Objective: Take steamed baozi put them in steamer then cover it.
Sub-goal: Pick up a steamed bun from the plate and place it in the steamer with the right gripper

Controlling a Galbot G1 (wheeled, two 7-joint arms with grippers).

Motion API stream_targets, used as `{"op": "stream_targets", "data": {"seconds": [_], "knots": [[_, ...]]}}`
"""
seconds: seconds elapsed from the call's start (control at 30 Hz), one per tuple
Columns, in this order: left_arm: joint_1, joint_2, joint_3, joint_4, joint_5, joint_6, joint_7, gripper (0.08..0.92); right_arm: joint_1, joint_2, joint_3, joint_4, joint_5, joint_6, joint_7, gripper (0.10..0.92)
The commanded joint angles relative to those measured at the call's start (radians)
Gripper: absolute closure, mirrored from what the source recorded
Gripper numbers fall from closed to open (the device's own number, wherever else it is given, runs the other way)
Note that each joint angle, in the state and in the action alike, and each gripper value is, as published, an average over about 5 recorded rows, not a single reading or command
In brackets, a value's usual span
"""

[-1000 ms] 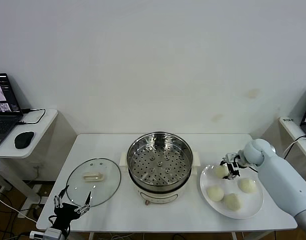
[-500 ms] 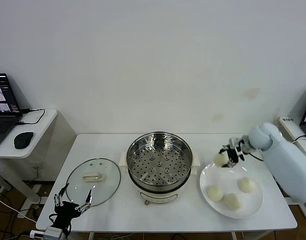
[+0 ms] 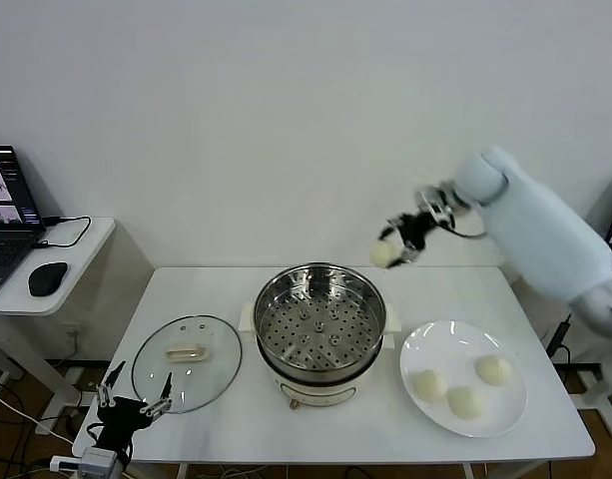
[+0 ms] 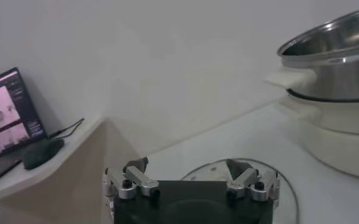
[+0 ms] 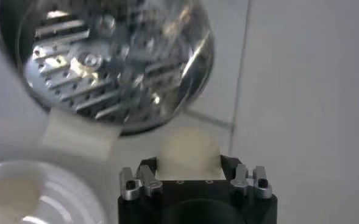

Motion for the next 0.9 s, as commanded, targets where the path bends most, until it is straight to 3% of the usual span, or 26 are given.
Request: {"op": "stream_targets", "data": {"seconds": [0.03,0.6,0.9], "knots": [[0.004,0.002,-0.007,-0.004,0.004,0.005,-0.003,0.177,0.154,0.233,-0.133,-0.172,-0.007,0.357,-0.090,0.372],[0.023,-0.002,-0.007,0.006,0.026,0.008,-0.003,0.177,0.053,0.252,-0.189,0.013,-0.289,0.641,-0.012,0.364],[0.028,-0.005,-0.006,0.012,0.029,0.009,-0.003,0.177,0.020,0.247,-0.211,0.014,-0.254,0.633,-0.021,0.363]]}}
